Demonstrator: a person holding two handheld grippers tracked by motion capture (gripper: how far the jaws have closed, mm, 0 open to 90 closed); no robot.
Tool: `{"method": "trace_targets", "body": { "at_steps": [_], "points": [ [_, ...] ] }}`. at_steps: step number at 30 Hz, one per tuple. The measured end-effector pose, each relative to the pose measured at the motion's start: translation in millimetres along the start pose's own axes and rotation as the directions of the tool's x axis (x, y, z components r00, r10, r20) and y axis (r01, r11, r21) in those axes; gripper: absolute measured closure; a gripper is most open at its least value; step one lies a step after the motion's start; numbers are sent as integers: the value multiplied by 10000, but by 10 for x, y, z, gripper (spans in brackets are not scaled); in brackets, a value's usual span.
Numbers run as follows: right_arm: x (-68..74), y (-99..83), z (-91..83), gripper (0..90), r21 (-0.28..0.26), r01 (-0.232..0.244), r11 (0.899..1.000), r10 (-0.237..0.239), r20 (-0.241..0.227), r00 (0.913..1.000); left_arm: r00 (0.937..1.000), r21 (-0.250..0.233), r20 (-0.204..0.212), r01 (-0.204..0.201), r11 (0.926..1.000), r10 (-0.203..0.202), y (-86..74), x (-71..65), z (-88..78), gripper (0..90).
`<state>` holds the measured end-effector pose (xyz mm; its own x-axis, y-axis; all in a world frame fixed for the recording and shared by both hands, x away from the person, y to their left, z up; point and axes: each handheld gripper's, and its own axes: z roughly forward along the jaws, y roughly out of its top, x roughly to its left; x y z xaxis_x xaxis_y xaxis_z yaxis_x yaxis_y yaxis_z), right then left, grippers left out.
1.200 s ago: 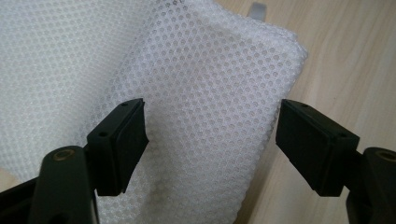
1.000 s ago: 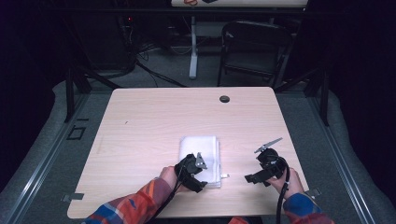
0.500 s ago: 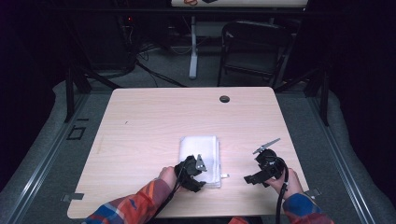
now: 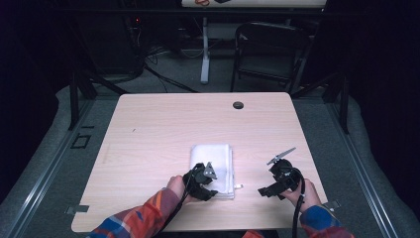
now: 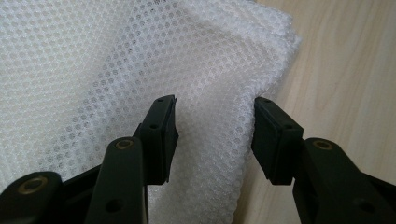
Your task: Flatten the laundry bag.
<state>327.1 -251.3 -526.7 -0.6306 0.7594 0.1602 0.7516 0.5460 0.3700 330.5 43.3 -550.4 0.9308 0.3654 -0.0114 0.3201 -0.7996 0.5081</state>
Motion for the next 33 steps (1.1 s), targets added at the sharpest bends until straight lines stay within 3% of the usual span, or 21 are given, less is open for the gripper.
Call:
{"method": "trace_targets", "body": {
  "at_steps": [10, 12, 23, 27, 31, 33],
  "points": [
    [9, 2, 7, 146, -46, 24, 10000, -25, -57, 10000, 10000, 56, 98, 10, 10000, -11, -4, 7, 8, 612],
    [20, -5, 23, 148, -182, -58, 9998, 58, 34, 10000, 9999, 48, 162, -15, 10000, 14, -5, 7, 9, 675],
    [35, 4, 23, 154, -68, 49, 10000, -49, 17, 10000, 9998, -166, 217, 46, 9999, -43, -7, 8, -12, 815],
    [36, 7, 16, 157, -9, 159, 9999, -159, 106, 9998, 9997, -307, 219, 112, 9995, -106, -9, 16, -31, 839],
    [69, 8, 24, 172, -323, 71, 9995, -73, -87, 9999, 9997, -452, 177, 146, 9989, -138, -8, 17, -56, 855],
    [83, 22, 18, 192, -291, 321, 9991, -322, -12, 9995, 9998, -512, 115, 147, 9986, -141, -7, 17, -71, 857]
  ]
}}
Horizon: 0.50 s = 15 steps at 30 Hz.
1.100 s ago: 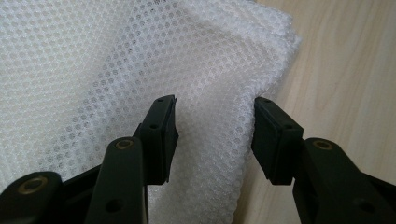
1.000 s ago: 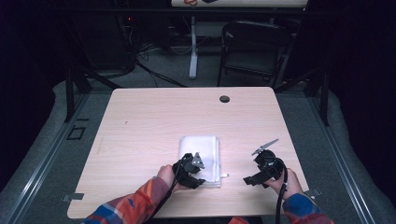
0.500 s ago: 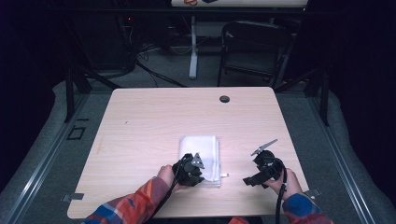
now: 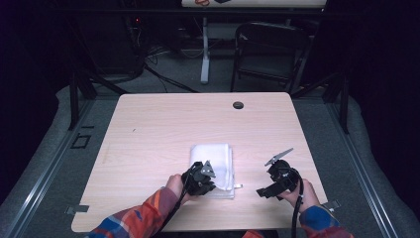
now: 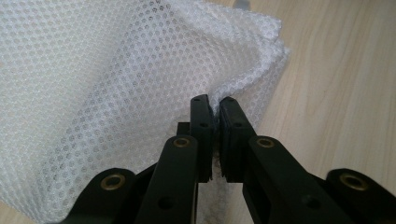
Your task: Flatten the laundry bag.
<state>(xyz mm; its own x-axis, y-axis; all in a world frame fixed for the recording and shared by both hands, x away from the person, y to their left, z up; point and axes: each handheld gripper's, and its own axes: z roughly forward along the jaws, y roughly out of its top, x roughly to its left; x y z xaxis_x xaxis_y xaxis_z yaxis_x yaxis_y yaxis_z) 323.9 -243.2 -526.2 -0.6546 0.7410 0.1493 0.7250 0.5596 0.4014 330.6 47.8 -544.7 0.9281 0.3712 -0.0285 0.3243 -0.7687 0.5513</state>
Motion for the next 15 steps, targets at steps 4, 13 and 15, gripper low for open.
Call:
{"method": "trace_targets", "body": {
  "at_steps": [4, 13, 15],
  "points": [
    [74, 35, 14, 322, -119, 217, 9997, -219, -133, 9997, 9999, -274, -131, 81, 9996, -85, -1, 2, -33, 864],
    [212, 116, 56, 703, -359, 1010, 9942, -1020, -267, 9944, 9998, -298, -207, 52, 9995, -58, 4, -1, -47, 863],
    [252, 158, 63, 793, -526, 1117, 9923, -1140, -427, 9926, 9998, -280, -219, 7, 9996, -13, 5, 3, -52, 863]
  ]
}}
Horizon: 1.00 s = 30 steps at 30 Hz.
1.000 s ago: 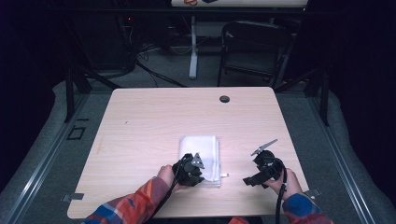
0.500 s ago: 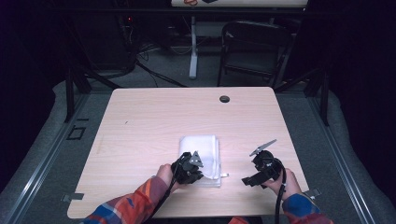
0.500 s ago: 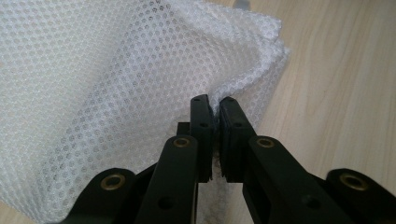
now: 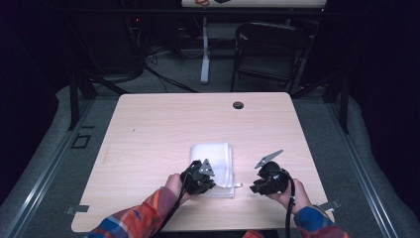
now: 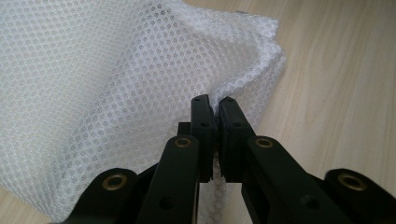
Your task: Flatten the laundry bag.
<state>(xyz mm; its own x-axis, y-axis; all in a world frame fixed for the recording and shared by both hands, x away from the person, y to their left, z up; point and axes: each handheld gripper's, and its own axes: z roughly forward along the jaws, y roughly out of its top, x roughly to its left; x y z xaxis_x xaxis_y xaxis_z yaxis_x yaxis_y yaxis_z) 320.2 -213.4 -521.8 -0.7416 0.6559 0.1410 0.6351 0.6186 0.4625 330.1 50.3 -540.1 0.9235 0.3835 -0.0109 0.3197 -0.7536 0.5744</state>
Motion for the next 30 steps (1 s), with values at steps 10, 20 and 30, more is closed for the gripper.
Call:
{"method": "trace_targets", "body": {
  "at_steps": [10, 20, 30],
  "points": [
    [271, 289, 265, 900, 30, 1181, 9930, -1179, -277, 9926, 10000, -253, 26, 76, 9997, -75, -1, 2, -24, 863],
    [334, 408, 483, 900, 192, 1355, 9906, -1351, -203, 9906, 9998, -348, -97, 180, 9992, -183, 0, 14, -43, 863],
    [306, 395, 608, 900, 413, 1297, 9907, -1289, -213, 9914, 9990, -470, -294, 330, 9984, -344, -3, 24, -77, 865]
  ]
}}
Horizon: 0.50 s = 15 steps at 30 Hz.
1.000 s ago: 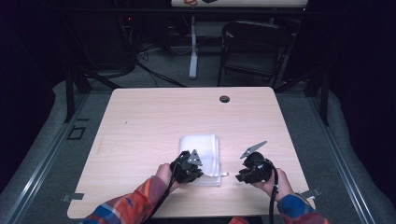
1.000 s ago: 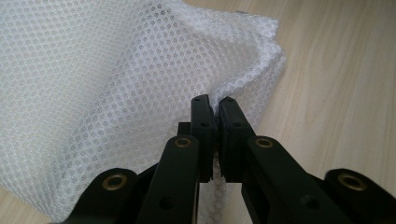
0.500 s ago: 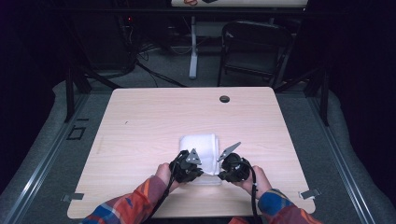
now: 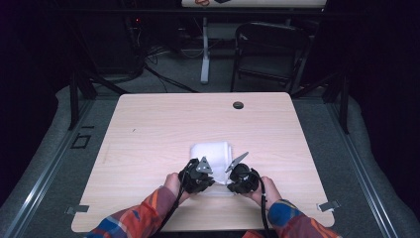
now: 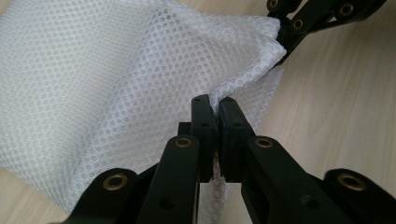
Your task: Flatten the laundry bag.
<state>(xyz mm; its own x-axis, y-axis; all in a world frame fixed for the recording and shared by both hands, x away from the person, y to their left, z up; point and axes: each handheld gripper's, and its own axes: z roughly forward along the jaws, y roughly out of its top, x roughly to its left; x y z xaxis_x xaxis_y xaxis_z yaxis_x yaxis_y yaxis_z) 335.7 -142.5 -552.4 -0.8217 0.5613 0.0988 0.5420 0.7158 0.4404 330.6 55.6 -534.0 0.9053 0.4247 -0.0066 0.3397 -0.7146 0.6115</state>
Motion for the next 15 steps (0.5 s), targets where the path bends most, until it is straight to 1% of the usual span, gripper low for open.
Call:
{"method": "trace_targets", "body": {
  "at_steps": [2, 5, 9, 15],
  "points": [
    [5, 5, -8, 900, 170, 120, 9998, -122, 107, 9999, 9999, -8, -135, 3, 10000, -3, 0, 8, -20, 866],
    [8, 4, -9, 900, 198, 120, 9997, -123, 124, 9998, 9997, -144, -213, 79, 9999, -82, -1, 19, -48, 867],
    [4, 0, -1, 900, 99, 108, 9999, -108, 64, 9999, 9993, -328, -314, 215, 9992, -225, -9, 33, -105, 867],
    [0, -3, -4, 900, 104, 125, 9999, -126, 94, 9999, 9981, -599, -536, 272, 9978, -305, -31, 61, -201, 866]
  ]
}}
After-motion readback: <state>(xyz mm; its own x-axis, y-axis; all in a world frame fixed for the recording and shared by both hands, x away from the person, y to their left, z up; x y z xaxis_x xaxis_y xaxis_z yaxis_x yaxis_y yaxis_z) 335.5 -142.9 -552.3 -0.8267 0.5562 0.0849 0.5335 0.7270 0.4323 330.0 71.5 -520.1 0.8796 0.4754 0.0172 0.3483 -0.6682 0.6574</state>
